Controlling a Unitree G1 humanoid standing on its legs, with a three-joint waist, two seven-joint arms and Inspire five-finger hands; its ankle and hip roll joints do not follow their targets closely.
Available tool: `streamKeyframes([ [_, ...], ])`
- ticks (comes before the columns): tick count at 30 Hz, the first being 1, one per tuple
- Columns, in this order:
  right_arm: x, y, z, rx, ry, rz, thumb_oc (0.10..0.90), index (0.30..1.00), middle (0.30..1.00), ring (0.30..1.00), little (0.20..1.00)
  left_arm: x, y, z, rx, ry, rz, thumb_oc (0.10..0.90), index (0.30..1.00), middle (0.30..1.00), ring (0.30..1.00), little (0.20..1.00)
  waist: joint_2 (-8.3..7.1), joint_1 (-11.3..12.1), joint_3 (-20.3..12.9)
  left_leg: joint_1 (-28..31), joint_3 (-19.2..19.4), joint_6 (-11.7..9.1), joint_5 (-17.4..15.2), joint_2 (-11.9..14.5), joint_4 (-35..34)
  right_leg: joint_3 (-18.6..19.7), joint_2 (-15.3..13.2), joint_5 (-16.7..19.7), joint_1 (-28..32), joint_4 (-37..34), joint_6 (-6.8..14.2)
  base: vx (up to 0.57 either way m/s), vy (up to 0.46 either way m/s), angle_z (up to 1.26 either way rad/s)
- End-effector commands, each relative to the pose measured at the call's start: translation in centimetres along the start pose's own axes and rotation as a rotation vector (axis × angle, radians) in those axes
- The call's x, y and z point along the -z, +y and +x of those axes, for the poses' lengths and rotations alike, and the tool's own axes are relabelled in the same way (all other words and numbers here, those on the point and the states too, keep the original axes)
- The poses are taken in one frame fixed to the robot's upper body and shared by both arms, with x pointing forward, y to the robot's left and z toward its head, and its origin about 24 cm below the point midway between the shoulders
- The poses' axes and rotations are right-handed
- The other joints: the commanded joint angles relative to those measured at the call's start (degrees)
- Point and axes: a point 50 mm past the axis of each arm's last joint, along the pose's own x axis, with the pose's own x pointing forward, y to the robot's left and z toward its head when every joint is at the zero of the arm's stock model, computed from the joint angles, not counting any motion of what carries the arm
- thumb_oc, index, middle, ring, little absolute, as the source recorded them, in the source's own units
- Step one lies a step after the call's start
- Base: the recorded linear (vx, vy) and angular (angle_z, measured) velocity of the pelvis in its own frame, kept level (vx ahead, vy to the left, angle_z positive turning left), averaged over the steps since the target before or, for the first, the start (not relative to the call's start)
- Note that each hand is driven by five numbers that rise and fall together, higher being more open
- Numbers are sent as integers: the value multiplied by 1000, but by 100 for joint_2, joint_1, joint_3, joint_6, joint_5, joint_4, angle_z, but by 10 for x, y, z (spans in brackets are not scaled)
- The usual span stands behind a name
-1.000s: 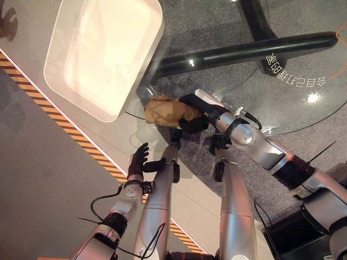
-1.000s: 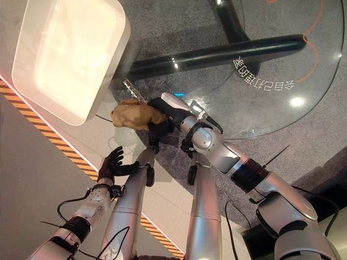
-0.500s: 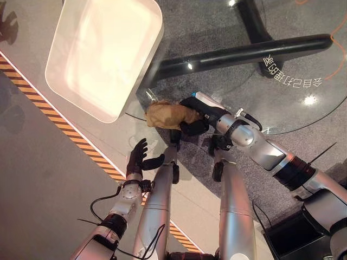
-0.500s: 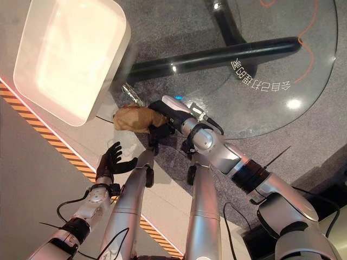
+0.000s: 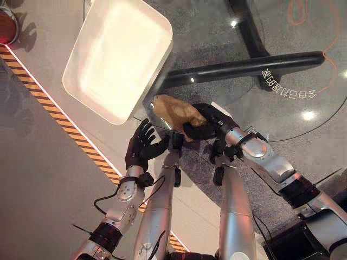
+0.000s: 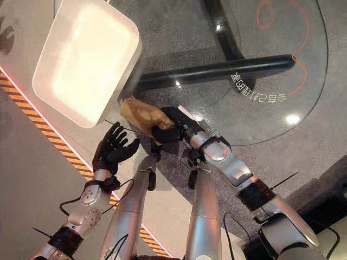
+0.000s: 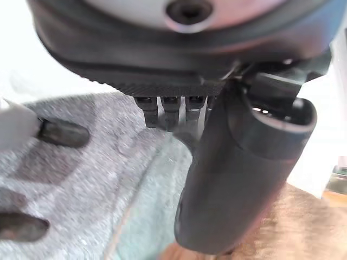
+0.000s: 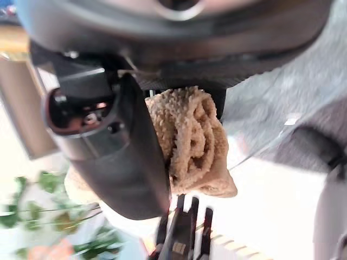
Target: Wipe the table with a cloth and put it in the basket.
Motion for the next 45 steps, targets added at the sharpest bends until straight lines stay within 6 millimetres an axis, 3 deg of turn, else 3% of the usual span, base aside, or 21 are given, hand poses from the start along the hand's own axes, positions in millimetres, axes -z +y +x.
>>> streamKeyframes([
  [1,-96,39,-15,-266,-580,140,100,300,300,300,200,0,-2,-14,69,2,-43,800,900,900,900,900,217,-17,-132,185,-25,152,-844,-260,526,-120,361,242,252,-645,146,0,0,0],
  [7,-107,47,-27,-355,-708,244,100,300,300,300,200,-6,-18,-19,224,18,-267,800,900,900,900,900,200,-93,-132,266,15,169,-859,-250,493,-78,395,274,369,-749,166,0,0,0],
  [14,-109,50,-33,-360,-754,228,100,300,300,300,200,-36,-50,-25,538,-101,-640,800,900,900,900,900,175,-187,-132,302,67,201,-873,-226,456,-11,445,321,392,-797,181,-7,6,-2],
  [16,-107,50,-33,-353,-753,224,100,300,300,300,200,-42,-52,-25,573,-123,-694,800,900,900,900,900,162,-199,-132,310,79,203,-872,-224,446,-5,451,330,403,-816,183,-44,-1,-3],
  [18,-111,48,-33,-349,-766,200,100,300,300,300,200,-54,-56,-23,642,-181,-772,800,900,900,900,900,128,-235,-132,108,120,218,-665,-233,369,4,453,534,227,-933,147,-75,-7,-4],
  [22,-102,48,-35,-318,-751,201,100,300,300,300,200,-62,-55,-28,712,-249,-875,800,900,900,900,900,116,-226,-132,323,117,193,-847,-219,380,34,475,373,425,-904,183,22,2,-7],
  [23,-106,46,-35,-312,-763,180,100,300,300,300,200,-69,-56,-27,734,-282,-873,800,900,900,900,900,100,-239,-132,137,154,212,-680,-226,345,18,461,539,254,-966,149,-68,-9,-5],
  [29,-110,26,-46,-163,-844,149,100,300,300,300,200,-83,-47,-23,699,-337,-780,800,900,900,900,900,28,-246,-132,165,162,199,-673,-215,303,29,471,560,293,-1005,156,-12,-2,0],
  [38,-128,-2,-73,7,-1064,130,100,300,300,300,200,-76,-33,-18,589,-274,-655,800,900,900,900,900,-51,-289,-132,245,176,209,-719,-205,274,74,504,572,365,-1043,191,0,0,0],
  [45,-128,-11,-82,107,-1100,120,100,300,300,300,200,-72,-21,-16,534,-278,-638,800,900,900,900,900,-56,-338,-132,276,224,205,-738,-183,272,120,531,565,389,-1044,196,0,0,0],
])
